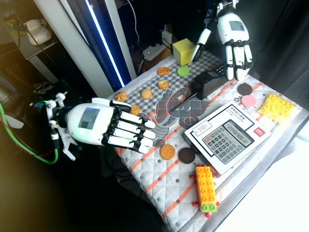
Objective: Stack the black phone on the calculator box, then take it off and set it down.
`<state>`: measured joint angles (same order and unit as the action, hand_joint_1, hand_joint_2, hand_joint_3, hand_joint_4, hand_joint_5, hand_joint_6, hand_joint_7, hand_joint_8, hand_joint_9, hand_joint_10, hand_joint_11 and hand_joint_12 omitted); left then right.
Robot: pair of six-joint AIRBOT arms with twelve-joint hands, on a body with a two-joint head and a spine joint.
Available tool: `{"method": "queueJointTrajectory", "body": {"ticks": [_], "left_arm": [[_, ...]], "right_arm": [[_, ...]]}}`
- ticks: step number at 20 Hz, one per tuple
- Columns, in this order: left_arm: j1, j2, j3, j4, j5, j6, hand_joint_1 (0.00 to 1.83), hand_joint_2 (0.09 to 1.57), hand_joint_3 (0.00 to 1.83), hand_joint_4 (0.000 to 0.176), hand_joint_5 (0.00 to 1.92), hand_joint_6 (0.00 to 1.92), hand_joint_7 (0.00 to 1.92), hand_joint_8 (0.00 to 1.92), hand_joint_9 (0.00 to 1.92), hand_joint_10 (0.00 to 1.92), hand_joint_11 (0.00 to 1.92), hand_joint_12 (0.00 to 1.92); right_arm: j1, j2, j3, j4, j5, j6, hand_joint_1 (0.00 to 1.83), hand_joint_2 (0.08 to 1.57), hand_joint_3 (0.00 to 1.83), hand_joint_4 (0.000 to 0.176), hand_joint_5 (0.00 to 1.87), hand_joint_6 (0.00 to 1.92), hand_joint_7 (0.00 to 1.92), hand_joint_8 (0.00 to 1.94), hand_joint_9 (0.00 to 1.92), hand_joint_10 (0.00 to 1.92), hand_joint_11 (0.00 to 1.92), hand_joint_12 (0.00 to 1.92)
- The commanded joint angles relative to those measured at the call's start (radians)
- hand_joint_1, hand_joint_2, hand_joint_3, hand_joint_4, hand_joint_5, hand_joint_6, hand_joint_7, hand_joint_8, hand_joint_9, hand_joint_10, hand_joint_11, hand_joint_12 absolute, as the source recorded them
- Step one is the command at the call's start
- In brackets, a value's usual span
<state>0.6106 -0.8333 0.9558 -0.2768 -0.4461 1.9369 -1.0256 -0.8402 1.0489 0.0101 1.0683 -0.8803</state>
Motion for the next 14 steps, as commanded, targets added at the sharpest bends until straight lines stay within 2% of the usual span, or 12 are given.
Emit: {"method": "queueJointTrajectory", "body": {"ticks": [1, 2, 3, 4, 5, 7, 8, 9, 11, 12, 13, 14], "left_arm": [[-0.019, -0.004, 0.013, 0.003, -0.069, -0.003, 0.52, 0.82, 0.0, 0.176, 0.0, 0.0, 0.18, 0.0, 0.34, 0.0, 0.06, 0.87], [-0.028, -0.01, 0.024, 0.004, -0.052, -0.002, 0.54, 0.85, 0.0, 0.176, 0.02, 0.0, 0.25, 0.01, 0.37, 0.01, 0.05, 0.86], [-0.036, -0.016, 0.033, 0.004, -0.037, -0.001, 0.53, 0.87, 0.01, 0.176, 0.03, 0.0, 0.28, 0.01, 0.39, 0.01, 0.05, 0.86], [-0.045, -0.022, 0.044, 0.003, -0.021, 0.001, 0.59, 0.87, 0.0, 0.149, 0.1, 0.01, 0.38, 0.01, 0.44, 0.02, 0.04, 0.87], [-0.049, -0.025, 0.05, 0.003, -0.011, 0.001, 0.62, 0.9, 0.0, 0.121, 0.18, 0.01, 0.46, 0.01, 0.5, 0.02, 0.04, 0.87], [-0.054, -0.03, 0.056, -0.005, 0.009, 0.021, 0.65, 0.95, 0.01, 0.095, 0.26, 0.01, 0.51, 0.01, 0.54, 0.01, 0.03, 0.86], [-0.056, -0.032, 0.054, -0.029, 0.015, 0.07, 0.7, 0.99, 0.0, 0.057, 0.42, 0.02, 0.53, 0.0, 0.56, 0.01, 0.03, 0.88], [-0.058, -0.036, 0.05, -0.05, 0.018, 0.124, 0.75, 1.01, 0.0, 0.009, 0.54, 0.02, 0.57, 0.0, 0.59, 0.01, 0.04, 0.88], [-0.058, -0.041, 0.049, -0.066, 0.016, 0.129, 0.87, 1.09, 0.0, 0.0, 0.72, 0.01, 0.73, 0.01, 0.73, 0.04, 0.13, 0.94], [-0.058, -0.043, 0.049, -0.07, 0.011, 0.129, 1.23, 1.17, 0.0, 0.0, 0.82, 0.0, 0.86, 0.91, 0.92, 0.2, 0.27, 1.39], [-0.058, -0.044, 0.05, -0.081, 0.002, 0.129, 1.23, 1.19, 0.0, 0.0, 0.8, 0.78, 0.89, 1.27, 0.85, 1.0, 0.47, 1.7], [-0.059, -0.044, 0.05, -0.09, -0.016, 0.126, 1.25, 1.15, 0.0, 0.0, 0.9, 0.82, 0.94, 1.27, 0.81, 1.17, 0.52, 1.62]], "right_arm": [[0.006, 0.006, -0.001, 0.015, 0.117, 0.004, 0.05, 1.31, 0.0, 0.101, 0.43, 0.0, 0.31, 0.0, 0.3, 0.0, 0.06, 0.73], [0.006, 0.006, -0.001, 0.014, 0.117, 0.004, 0.02, 1.31, 0.0, 0.1, 0.44, 0.0, 0.32, 0.0, 0.3, 0.0, 0.08, 0.7], [0.006, 0.006, -0.001, 0.012, 0.117, 0.004, 0.02, 1.32, 0.0, 0.088, 0.45, 0.0, 0.32, 0.0, 0.3, 0.0, 0.08, 0.7], [0.006, 0.006, -0.001, 0.01, 0.116, 0.004, 0.03, 1.33, 0.0, 0.084, 0.45, 0.0, 0.33, 0.0, 0.3, 0.0, 0.13, 0.6], [0.006, 0.006, -0.001, 0.01, 0.116, 0.005, 0.01, 1.33, 0.0, 0.096, 0.45, 0.0, 0.32, 0.0, 0.29, 0.0, 0.17, 0.52], [0.006, 0.006, -0.001, 0.009, 0.115, 0.005, 0.0, 1.32, 0.0, 0.107, 0.44, 0.0, 0.31, 0.0, 0.29, 0.0, 0.18, 0.5], [0.006, 0.006, -0.001, 0.009, 0.115, 0.005, 0.0, 1.32, 0.0, 0.104, 0.44, 0.0, 0.31, 0.0, 0.29, 0.0, 0.19, 0.5], [0.006, 0.006, -0.001, 0.009, 0.115, 0.005, 0.0, 1.32, 0.0, 0.106, 0.45, 0.0, 0.31, 0.0, 0.29, 0.0, 0.19, 0.5], [0.006, 0.006, -0.001, 0.009, 0.115, 0.007, 0.0, 1.33, 0.0, 0.096, 0.45, 0.0, 0.31, 0.0, 0.3, 0.0, 0.22, 0.52], [0.006, 0.006, -0.002, 0.008, 0.115, 0.009, 0.0, 1.34, 0.0, 0.092, 0.45, 0.0, 0.31, 0.0, 0.29, 0.0, 0.21, 0.52], [0.006, 0.006, -0.002, 0.006, 0.115, 0.01, 0.0, 1.34, 0.01, 0.086, 0.45, 0.0, 0.31, 0.0, 0.29, 0.0, 0.21, 0.52], [0.006, 0.006, -0.002, 0.005, 0.115, 0.01, 0.0, 1.34, 0.0, 0.085, 0.45, 0.0, 0.32, 0.0, 0.29, 0.0, 0.2, 0.51]]}}
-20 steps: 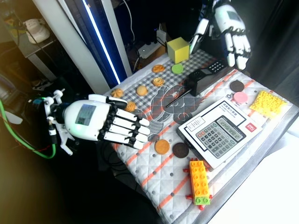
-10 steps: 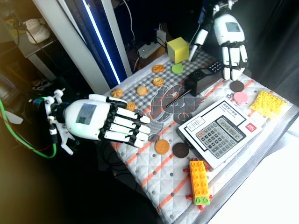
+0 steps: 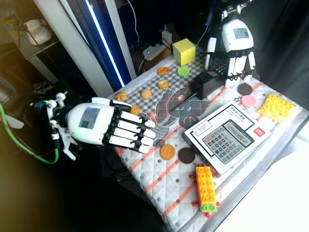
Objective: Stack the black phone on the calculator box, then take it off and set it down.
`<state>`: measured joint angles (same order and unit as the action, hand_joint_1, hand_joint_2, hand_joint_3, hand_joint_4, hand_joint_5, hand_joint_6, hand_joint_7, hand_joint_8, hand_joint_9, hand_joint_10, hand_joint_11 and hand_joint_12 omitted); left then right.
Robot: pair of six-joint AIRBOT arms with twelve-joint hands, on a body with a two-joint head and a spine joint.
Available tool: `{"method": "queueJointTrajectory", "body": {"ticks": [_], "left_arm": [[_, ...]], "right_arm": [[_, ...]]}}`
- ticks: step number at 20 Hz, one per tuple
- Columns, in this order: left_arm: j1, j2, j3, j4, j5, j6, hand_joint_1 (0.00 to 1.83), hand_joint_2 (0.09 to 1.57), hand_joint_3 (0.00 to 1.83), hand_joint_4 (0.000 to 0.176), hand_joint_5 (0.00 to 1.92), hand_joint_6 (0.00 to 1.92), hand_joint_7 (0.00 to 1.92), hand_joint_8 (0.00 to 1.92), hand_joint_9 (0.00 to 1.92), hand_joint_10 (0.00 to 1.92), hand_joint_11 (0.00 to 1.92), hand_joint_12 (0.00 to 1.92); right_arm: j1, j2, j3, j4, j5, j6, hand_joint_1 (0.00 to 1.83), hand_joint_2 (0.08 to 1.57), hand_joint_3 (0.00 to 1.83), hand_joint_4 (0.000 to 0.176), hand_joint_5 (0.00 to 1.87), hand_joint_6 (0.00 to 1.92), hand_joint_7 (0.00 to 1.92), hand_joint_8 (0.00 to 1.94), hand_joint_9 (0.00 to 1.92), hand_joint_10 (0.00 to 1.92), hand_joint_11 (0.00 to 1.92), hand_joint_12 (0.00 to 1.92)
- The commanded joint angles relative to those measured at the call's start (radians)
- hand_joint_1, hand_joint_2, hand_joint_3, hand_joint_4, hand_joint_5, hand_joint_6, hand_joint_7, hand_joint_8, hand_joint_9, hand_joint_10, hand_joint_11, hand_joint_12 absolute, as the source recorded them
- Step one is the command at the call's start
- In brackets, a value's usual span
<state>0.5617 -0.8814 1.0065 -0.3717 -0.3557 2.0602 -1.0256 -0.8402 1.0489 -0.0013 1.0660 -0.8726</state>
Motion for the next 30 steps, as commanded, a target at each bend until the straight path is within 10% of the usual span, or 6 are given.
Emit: {"method": "queueJointTrajectory", "body": {"ticks": [1, 7, 11, 23, 24, 30], "left_arm": [[-0.01, 0.007, -0.003, 0.005, -0.124, -0.013, 1.25, 1.14, 0.0, 0.0, 0.94, 0.83, 0.96, 1.24, 0.81, 1.09, 0.5, 1.5], [-0.053, 0.076, -0.061, 0.148, -0.253, -0.187, 1.39, 1.07, 0.0, 0.0, 0.94, 1.03, 1.18, 0.56, 1.02, 1.06, 0.75, 1.03], [-0.141, 0.052, -0.038, 0.179, -0.286, -0.187, 1.27, 1.04, 0.0, 0.0, 1.14, 0.62, 1.18, 0.81, 1.14, 1.0, 0.98, 1.59], [-0.354, -0.325, 0.378, 0.123, -0.054, -0.276, 1.25, 1.07, 0.0, 0.0, 1.03, 0.83, 1.15, 0.79, 1.19, 0.61, 0.92, 1.12], [-0.356, -0.348, 0.404, 0.113, -0.044, -0.276, 1.36, 1.07, 0.0, 0.0, 1.06, 0.67, 1.07, 0.86, 1.06, 1.01, 0.83, 1.14], [-0.356, -0.43, 0.475, 0.093, -0.018, -0.288, 1.27, 1.09, 0.0, 0.0, 1.14, 0.46, 1.0, 1.18, 0.83, 1.24, 0.58, 1.67]], "right_arm": [[0.006, 0.006, -0.002, 0.017, 0.117, 0.003, 0.0, 1.34, 0.01, 0.086, 0.45, 0.0, 0.32, 0.0, 0.29, 0.0, 0.2, 0.51], [0.004, 0.006, -0.002, 0.017, 0.117, 0.003, 0.0, 1.34, 0.0, 0.106, 0.45, 0.0, 0.33, 0.0, 0.3, 0.0, 0.11, 0.66], [0.003, 0.005, -0.001, 0.017, 0.117, 0.003, 0.0, 1.35, 0.0, 0.083, 0.45, 0.0, 0.34, 0.0, 0.31, 0.01, 0.11, 0.69], [0.024, -0.026, 0.023, 0.0, 0.114, 0.003, 0.03, 1.35, 0.0, 0.063, 0.44, 0.0, 0.35, 0.0, 0.34, 0.0, 0.17, 0.63], [0.03, -0.03, 0.025, -0.005, 0.109, 0.003, 0.04, 1.35, 0.0, 0.056, 0.44, 0.0, 0.34, 0.0, 0.33, 0.0, 0.16, 0.63], [0.059, -0.05, 0.036, -0.028, 0.092, 0.003, 0.0, 1.34, 0.0, 0.033, 0.49, 0.01, 0.34, 0.0, 0.34, 0.01, 0.16, 0.64]]}}
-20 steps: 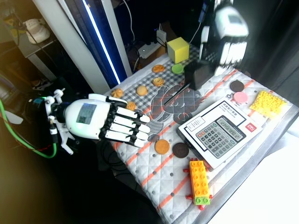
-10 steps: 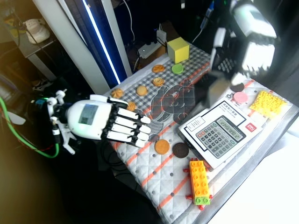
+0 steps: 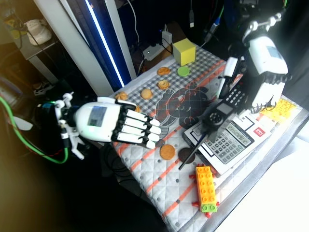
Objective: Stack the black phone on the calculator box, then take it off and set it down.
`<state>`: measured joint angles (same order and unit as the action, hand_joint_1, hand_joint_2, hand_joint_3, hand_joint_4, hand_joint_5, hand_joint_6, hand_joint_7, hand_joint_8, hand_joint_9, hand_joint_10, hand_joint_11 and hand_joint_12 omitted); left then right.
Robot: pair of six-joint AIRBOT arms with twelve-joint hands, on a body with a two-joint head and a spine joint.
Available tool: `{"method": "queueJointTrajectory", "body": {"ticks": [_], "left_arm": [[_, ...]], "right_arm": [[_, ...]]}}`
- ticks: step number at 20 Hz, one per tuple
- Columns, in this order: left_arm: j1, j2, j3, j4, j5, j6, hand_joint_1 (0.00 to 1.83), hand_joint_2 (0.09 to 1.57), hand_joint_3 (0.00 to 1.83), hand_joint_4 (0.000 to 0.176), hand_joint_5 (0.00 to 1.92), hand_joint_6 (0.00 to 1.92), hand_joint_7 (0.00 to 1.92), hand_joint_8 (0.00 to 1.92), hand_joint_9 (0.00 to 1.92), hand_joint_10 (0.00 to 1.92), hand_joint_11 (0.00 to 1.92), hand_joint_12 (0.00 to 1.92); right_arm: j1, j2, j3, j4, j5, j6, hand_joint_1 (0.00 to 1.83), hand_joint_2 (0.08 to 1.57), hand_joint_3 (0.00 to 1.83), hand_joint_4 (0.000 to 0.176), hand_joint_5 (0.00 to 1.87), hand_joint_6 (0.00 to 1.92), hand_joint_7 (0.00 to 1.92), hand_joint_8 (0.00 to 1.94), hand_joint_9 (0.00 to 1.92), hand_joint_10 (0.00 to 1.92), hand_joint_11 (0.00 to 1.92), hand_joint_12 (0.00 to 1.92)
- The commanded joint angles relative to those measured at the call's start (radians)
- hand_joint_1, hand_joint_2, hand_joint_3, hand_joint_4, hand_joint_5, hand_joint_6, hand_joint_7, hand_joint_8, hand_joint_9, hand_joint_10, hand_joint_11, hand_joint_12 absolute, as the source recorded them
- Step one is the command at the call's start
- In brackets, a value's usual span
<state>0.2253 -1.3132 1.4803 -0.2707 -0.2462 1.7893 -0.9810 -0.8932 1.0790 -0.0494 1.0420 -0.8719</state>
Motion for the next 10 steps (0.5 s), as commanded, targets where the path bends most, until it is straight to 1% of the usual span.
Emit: {"method": "queueJointTrajectory", "body": {"ticks": [1, 2, 3, 4, 5, 6, 7, 8, 9, 10], "left_arm": [[-0.015, -0.006, 0.002, -0.008, -0.128, -0.017, 1.25, 1.11, 0.0, 0.0, 1.04, 0.68, 0.99, 1.17, 0.82, 0.86, 0.54, 1.43], [-0.011, -0.01, 0.003, -0.007, -0.129, -0.017, 1.14, 1.11, 0.01, 0.0, 0.98, 0.93, 0.84, 0.61, 0.83, 0.58, 0.55, 1.19], [-0.008, -0.011, 0.002, -0.007, -0.131, -0.017, 1.1, 1.04, 0.0, 0.0, 0.79, 0.37, 0.8, 0.33, 0.79, 0.39, 0.5, 1.05], [-0.005, -0.011, 0.0, -0.008, -0.136, -0.019, 1.07, 1.0, 0.0, 0.0, 0.76, 0.11, 0.78, 0.15, 0.78, 0.23, 0.47, 0.93], [-0.002, -0.011, -0.001, -0.008, -0.139, -0.023, 1.0, 0.93, 0.0, 0.034, 0.57, 0.0, 0.61, 0.01, 0.68, 0.08, 0.21, 1.15], [0.0, -0.01, -0.002, -0.008, -0.141, -0.027, 1.0, 0.93, 0.0, 0.034, 0.57, 0.0, 0.61, 0.01, 0.68, 0.08, 0.21, 1.15], [0.002, -0.009, -0.006, -0.008, -0.146, -0.029, 0.91, 0.91, 0.0, 0.066, 0.48, 0.0, 0.55, 0.0, 0.62, 0.04, 0.07, 1.3], [0.004, -0.007, -0.011, -0.007, -0.153, -0.029, 0.84, 0.9, 0.0, 0.081, 0.41, 0.0, 0.46, 0.0, 0.51, 0.01, 0.01, 1.23], [0.005, -0.006, -0.014, -0.007, -0.157, -0.029, 0.83, 0.9, 0.0, 0.08, 0.38, 0.0, 0.43, 0.0, 0.47, 0.0, 0.0, 1.17], [0.006, -0.001, -0.021, -0.007, -0.165, -0.029, 0.78, 0.9, 0.0, 0.113, 0.33, 0.0, 0.42, 0.0, 0.45, 0.0, 0.0, 1.11]], "right_arm": [[0.014, 0.003, 0.006, 0.019, 0.116, 0.002, 0.0, 1.34, 0.0, 0.041, 0.49, 0.01, 0.34, 0.0, 0.35, 0.01, 0.17, 0.64], [0.015, 0.002, 0.006, 0.019, 0.116, 0.002, 0.0, 1.34, 0.0, 0.043, 0.48, 0.0, 0.34, 0.0, 0.34, 0.0, 0.16, 0.63], [0.016, 0.002, 0.006, 0.019, 0.116, 0.002, 0.0, 1.34, 0.0, 0.045, 0.48, 0.0, 0.34, 0.0, 0.34, 0.0, 0.16, 0.63], [0.019, 0.001, 0.006, 0.019, 0.116, 0.002, 0.02, 1.34, 0.0, 0.038, 0.49, 0.01, 0.34, 0.0, 0.35, 0.0, 0.17, 0.63], [0.021, -0.001, 0.006, 0.019, 0.116, 0.002, 0.05, 1.34, 0.0, 0.045, 0.48, 0.0, 0.34, 0.0, 0.34, 0.0, 0.15, 0.62], [0.022, -0.002, 0.006, 0.019, 0.117, 0.002, 0.05, 1.34, 0.0, 0.045, 0.48, 0.0, 0.34, 0.0, 0.34, 0.0, 0.15, 0.62], [0.023, -0.004, 0.006, 0.019, 0.117, 0.002, 0.03, 1.33, 0.0, 0.046, 0.49, 0.0, 0.35, 0.0, 0.35, 0.0, 0.16, 0.63], [0.025, -0.007, 0.006, 0.019, 0.117, 0.003, 0.01, 1.33, 0.0, 0.047, 0.49, 0.0, 0.35, 0.0, 0.35, 0.0, 0.16, 0.63], [0.026, -0.008, 0.006, 0.019, 0.117, 0.003, 0.02, 1.33, 0.0, 0.05, 0.49, 0.0, 0.37, 0.01, 0.36, 0.0, 0.16, 0.65], [0.027, -0.009, 0.006, 0.019, 0.117, 0.003, 0.03, 1.33, 0.0, 0.071, 0.47, 0.0, 0.37, 0.0, 0.36, 0.0, 0.15, 0.65]]}}
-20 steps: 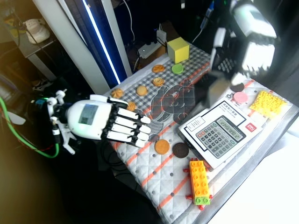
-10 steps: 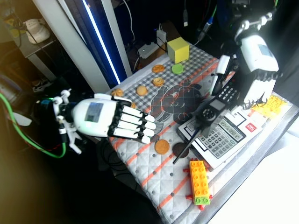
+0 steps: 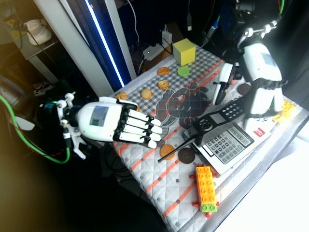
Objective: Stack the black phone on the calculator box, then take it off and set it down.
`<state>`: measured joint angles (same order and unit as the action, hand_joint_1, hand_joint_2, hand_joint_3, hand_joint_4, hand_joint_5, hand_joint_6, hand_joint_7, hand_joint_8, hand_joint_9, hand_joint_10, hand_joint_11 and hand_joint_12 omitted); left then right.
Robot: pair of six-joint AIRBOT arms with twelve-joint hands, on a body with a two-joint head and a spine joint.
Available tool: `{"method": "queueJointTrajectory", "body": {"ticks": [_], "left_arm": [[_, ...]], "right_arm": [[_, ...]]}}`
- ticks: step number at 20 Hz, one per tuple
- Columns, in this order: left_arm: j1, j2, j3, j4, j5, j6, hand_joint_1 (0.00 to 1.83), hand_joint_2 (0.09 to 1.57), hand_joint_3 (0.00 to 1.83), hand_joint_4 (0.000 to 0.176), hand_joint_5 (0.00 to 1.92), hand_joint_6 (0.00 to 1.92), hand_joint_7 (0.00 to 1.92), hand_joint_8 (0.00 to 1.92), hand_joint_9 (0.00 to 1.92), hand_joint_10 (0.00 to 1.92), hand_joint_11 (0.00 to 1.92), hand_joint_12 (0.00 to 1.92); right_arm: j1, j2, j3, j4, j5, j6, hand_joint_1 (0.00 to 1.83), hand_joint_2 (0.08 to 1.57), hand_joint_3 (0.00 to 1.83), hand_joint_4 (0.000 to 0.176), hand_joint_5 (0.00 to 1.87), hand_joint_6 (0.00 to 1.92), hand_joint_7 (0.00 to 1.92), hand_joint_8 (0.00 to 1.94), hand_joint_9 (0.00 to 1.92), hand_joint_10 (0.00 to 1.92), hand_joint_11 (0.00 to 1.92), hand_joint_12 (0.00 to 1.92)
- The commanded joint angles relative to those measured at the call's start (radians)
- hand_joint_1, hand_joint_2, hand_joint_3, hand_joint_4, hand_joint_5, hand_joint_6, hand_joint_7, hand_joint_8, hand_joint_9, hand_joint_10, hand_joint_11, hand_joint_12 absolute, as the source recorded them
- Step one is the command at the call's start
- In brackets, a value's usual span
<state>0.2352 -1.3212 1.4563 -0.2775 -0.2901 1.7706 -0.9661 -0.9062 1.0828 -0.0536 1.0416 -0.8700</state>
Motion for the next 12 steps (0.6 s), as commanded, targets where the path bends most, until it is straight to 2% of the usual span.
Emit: {"method": "queueJointTrajectory", "body": {"ticks": [1, 2, 3, 4, 5, 7, 8, 9, 10, 11, 12], "left_arm": [[-0.001, 0.014, -0.006, 0.0, -0.132, -0.011, 0.74, 0.89, 0.0, 0.147, 0.29, 0.0, 0.4, 0.0, 0.42, 0.0, 0.0, 1.04], [0.007, 0.03, -0.025, 0.0, -0.154, -0.017, 0.72, 0.88, 0.0, 0.17, 0.21, 0.0, 0.33, 0.0, 0.35, 0.0, 0.0, 0.9], [0.017, 0.051, -0.051, 0.003, -0.179, -0.03, 0.73, 0.86, 0.0, 0.175, 0.18, 0.0, 0.29, 0.0, 0.32, 0.0, 0.0, 0.89], [0.029, 0.079, -0.079, 0.034, -0.205, -0.078, 0.72, 0.86, 0.0, 0.176, 0.16, 0.0, 0.25, 0.0, 0.3, 0.0, 0.0, 0.83], [0.046, 0.111, -0.106, 0.063, -0.237, -0.142, 0.73, 0.85, 0.0, 0.176, 0.13, 0.0, 0.22, 0.0, 0.25, 0.0, 0.0, 0.73], [0.093, 0.183, -0.165, 0.106, -0.328, -0.273, 0.75, 0.85, 0.0, 0.176, 0.08, 0.01, 0.17, 0.0, 0.17, 0.01, 0.0, 0.43], [0.118, 0.221, -0.198, 0.117, -0.375, -0.313, 0.76, 0.84, 0.0, 0.176, 0.07, 0.0, 0.16, 0.0, 0.12, 0.01, 0.0, 0.27], [0.143, 0.256, -0.232, 0.119, -0.415, -0.326, 0.76, 0.83, 0.0, 0.176, 0.08, 0.0, 0.16, 0.0, 0.11, 0.01, 0.0, 0.2], [0.181, 0.303, -0.28, 0.12, -0.466, -0.327, 0.76, 0.79, 0.0, 0.176, 0.13, 0.0, 0.21, 0.0, 0.15, 0.0, 0.0, 0.43], [0.204, 0.333, -0.312, 0.12, -0.497, -0.327, 0.76, 0.79, 0.0, 0.176, 0.13, 0.0, 0.21, 0.0, 0.15, 0.0, 0.0, 0.43], [0.24, 0.369, -0.352, 0.12, -0.533, -0.327, 0.85, 0.8, 0.0, 0.172, 0.13, 0.0, 0.17, 0.0, 0.1, 0.0, 0.0, 0.31]], "right_arm": [[0.013, 0.004, 0.002, 0.023, 0.118, 0.004, 0.01, 1.33, 0.0, 0.081, 0.47, 0.0, 0.37, 0.0, 0.36, 0.0, 0.17, 0.66], [0.015, 0.004, 0.002, 0.024, 0.121, 0.008, 0.01, 1.33, 0.0, 0.085, 0.47, 0.0, 0.37, 0.0, 0.37, 0.01, 0.19, 0.66], [0.018, 0.004, 0.002, 0.024, 0.129, 0.015, 0.02, 1.33, 0.0, 0.085, 0.47, 0.0, 0.36, 0.0, 0.37, 0.0, 0.19, 0.62], [0.019, 0.004, 0.002, 0.024, 0.146, 0.028, 0.05, 1.33, 0.0, 0.074, 0.49, 0.0, 0.38, 0.0, 0.41, 0.0, 0.27, 0.55], [0.019, 0.004, 0.002, 0.025, 0.169, 0.046, 0.11, 1.33, 0.0, 0.052, 0.51, 0.0, 0.4, 0.0, 0.44, 0.01, 0.32, 0.54], [0.019, 0.004, 0.002, 0.026, 0.237, 0.098, 0.1, 1.33, 0.0, 0.079, 0.53, 0.0, 0.44, 0.0, 0.44, 0.0, 0.26, 0.56], [0.019, 0.006, 0.002, 0.029, 0.267, 0.115, 0.19, 1.34, 0.0, 0.032, 0.53, 0.0, 0.45, 0.0, 0.44, 0.0, 0.23, 0.53], [0.019, 0.008, 0.002, 0.036, 0.292, 0.118, 0.23, 1.34, 0.0, 0.042, 0.51, 0.0, 0.46, 0.0, 0.43, 0.0, 0.26, 0.44], [0.028, 0.009, 0.003, 0.047, 0.319, 0.117, 0.13, 1.32, 0.0, 0.082, 0.49, 0.0, 0.47, 0.0, 0.39, 0.0, 0.23, 0.3], [0.04, 0.009, 0.006, 0.055, 0.326, 0.116, 0.13, 1.32, 0.0, 0.082, 0.49, 0.0, 0.47, 0.0, 0.39, 0.0, 0.23, 0.3], [0.062, 0.005, 0.012, 0.059, 0.328, 0.113, 0.21, 1.3, 0.0, 0.078, 0.48, 0.0, 0.42, 0.0, 0.38, 0.0, 0.27, 0.22]]}}
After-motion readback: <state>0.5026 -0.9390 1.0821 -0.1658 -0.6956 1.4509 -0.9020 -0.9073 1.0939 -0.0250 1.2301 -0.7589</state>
